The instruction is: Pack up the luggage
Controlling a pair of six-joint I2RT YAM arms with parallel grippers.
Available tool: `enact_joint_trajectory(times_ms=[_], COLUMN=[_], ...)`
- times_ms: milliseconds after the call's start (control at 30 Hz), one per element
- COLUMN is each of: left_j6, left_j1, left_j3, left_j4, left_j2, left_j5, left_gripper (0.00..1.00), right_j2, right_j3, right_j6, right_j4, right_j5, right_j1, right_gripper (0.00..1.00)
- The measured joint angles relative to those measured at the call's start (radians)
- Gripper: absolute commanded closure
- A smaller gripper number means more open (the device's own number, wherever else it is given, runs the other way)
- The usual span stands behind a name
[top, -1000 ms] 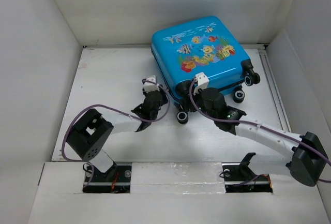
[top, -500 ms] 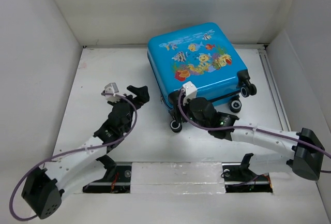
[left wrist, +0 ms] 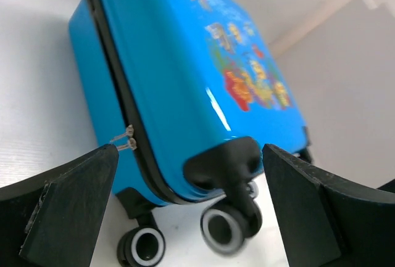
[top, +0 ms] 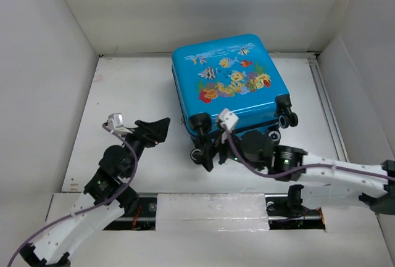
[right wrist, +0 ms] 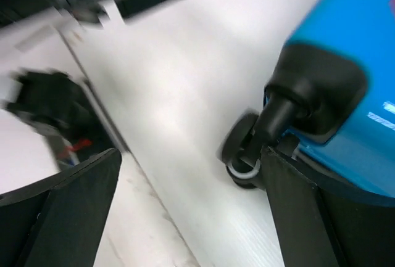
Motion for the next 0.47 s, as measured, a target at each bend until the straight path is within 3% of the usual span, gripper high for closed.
enact_joint_trajectory(times_ms=[267,467], left_j6=[-0.002,-0.001], left_j1=[0.000,0.000], left_j3=[-0.005,-0.039], left_j4=[-0.131,-0.172], left_j2=[-0.284,-0.336], left_j5=[0.040,0.081], left_gripper=[0.00,0.00], right_j2=[-0.388,-0.457], right_j3=[-0.078,-0.196], right_j6=[0.043,0.106], right_j4=[-0.006,-0.067], right_j5=[0.114,0.181], right_j1=[0.011,0.009], right_gripper=[0.00,0.00])
